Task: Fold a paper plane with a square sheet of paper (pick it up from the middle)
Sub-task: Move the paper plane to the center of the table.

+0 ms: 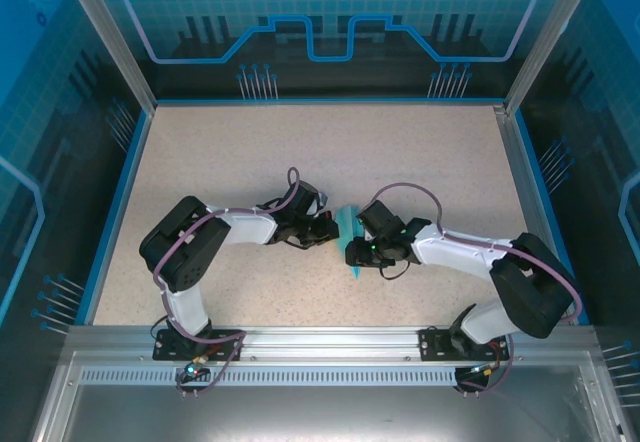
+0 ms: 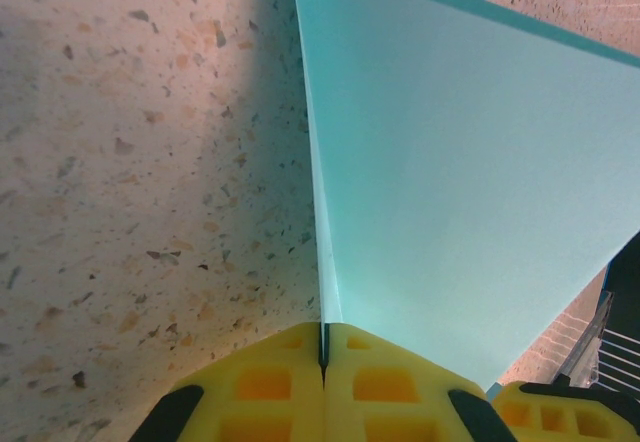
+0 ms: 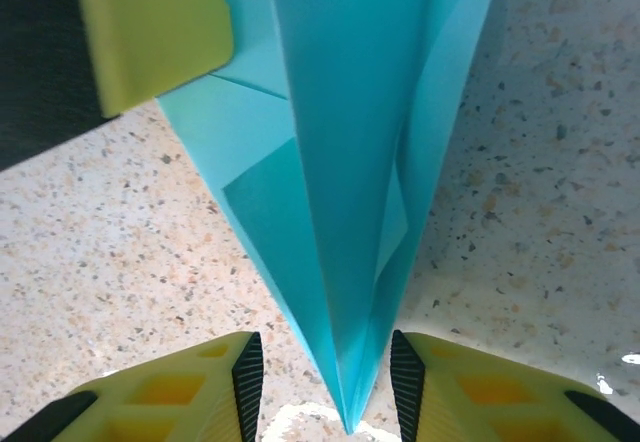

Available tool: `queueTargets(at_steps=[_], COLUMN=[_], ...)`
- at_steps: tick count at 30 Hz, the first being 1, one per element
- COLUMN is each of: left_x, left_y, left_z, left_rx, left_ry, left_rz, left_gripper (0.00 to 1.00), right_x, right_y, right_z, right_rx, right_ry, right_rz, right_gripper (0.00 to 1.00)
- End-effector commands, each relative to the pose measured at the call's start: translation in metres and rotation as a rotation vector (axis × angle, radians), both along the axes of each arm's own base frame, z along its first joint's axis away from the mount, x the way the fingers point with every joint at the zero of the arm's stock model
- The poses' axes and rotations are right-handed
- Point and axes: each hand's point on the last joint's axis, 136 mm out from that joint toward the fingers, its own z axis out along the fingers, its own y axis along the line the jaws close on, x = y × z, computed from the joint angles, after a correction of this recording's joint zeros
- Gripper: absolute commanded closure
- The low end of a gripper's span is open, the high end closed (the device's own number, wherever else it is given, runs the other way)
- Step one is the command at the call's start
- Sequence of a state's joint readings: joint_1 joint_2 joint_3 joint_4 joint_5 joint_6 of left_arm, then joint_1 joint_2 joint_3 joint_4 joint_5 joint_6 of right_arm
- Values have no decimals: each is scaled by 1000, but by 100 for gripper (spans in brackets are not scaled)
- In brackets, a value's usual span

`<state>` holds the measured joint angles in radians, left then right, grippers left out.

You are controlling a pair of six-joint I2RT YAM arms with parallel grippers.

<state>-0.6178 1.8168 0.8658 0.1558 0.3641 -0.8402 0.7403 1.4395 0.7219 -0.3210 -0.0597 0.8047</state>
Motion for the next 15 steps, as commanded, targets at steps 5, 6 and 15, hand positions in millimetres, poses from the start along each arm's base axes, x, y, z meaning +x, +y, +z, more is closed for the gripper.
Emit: queueTargets(at_steps=[5, 6, 15], left_x=[0, 0, -1], left_y=[3, 3, 2], left_z=[-5, -6, -5], left_rx=[0, 1, -2], left_ry=[25, 27, 27], left_rz=[15, 14, 12], left_gripper=[100, 100, 100], right_x=[2, 2, 6], right_y=[9, 9, 13], right_z=[17, 16, 3], right_rx=[33, 26, 5], right_ry=[-43, -41, -19], right_rz=[24, 23, 31], right_gripper=[59, 59, 59])
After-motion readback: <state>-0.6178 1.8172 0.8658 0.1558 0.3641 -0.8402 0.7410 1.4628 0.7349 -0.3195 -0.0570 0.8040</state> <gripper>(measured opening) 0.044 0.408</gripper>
